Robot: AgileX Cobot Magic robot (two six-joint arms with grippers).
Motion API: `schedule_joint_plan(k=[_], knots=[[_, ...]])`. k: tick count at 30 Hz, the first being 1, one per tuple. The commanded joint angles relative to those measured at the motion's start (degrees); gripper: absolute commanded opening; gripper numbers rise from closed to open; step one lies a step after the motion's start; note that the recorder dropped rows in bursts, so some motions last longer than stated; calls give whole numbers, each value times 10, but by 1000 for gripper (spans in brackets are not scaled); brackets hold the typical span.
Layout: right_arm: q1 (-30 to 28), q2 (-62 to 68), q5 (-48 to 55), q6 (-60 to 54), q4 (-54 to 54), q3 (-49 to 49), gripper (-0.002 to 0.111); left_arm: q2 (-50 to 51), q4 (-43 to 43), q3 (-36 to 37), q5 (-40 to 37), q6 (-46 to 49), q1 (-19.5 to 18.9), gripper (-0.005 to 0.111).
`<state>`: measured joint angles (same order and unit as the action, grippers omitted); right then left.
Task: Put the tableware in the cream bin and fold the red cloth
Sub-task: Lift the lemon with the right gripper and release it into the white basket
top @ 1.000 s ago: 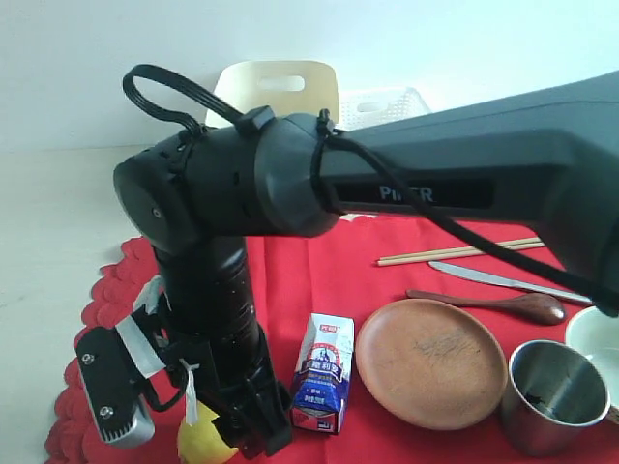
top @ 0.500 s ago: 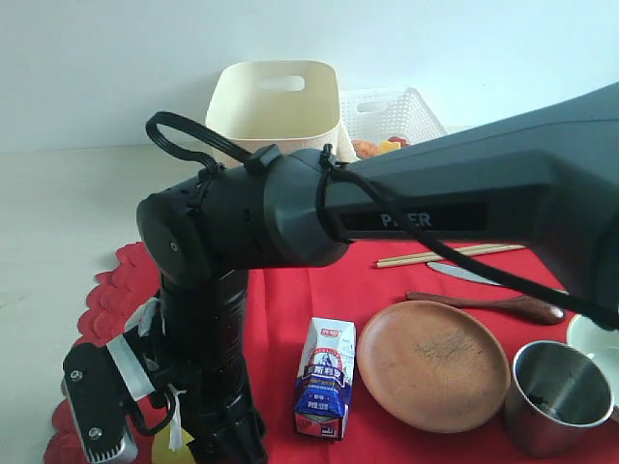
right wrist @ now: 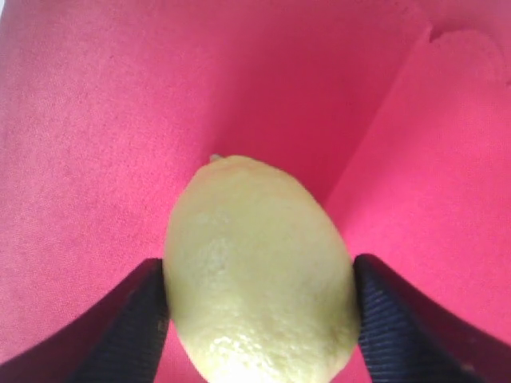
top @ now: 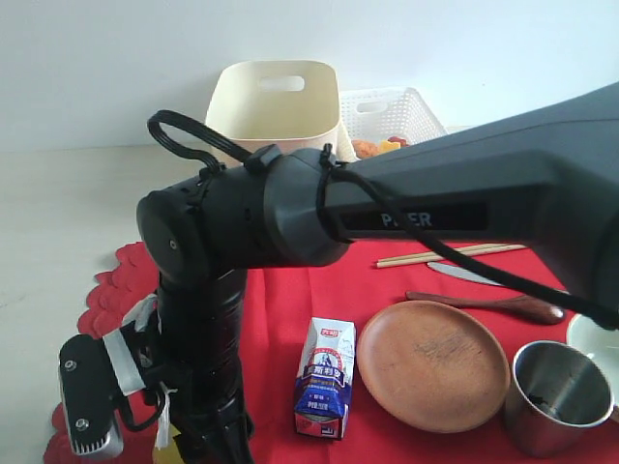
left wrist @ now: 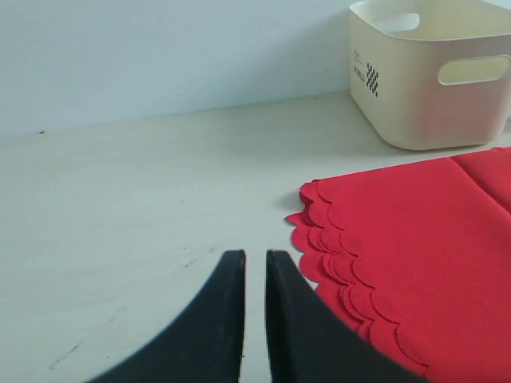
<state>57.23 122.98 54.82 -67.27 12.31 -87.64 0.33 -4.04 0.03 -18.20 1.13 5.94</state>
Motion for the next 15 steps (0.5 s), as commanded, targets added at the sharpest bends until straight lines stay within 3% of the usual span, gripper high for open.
schedule_joint_plan(k=[1,9,15], knots=[[0,-25,-1,66,-39,-10,0,-3,-3,0,3,2,3,12],[-62,-113,-5,111,-37,-39,0,-3,-3,0,3,2,3,12],[-159,-181,-50,122,39,-43,0,-3,-3,0,3,2,3,12]])
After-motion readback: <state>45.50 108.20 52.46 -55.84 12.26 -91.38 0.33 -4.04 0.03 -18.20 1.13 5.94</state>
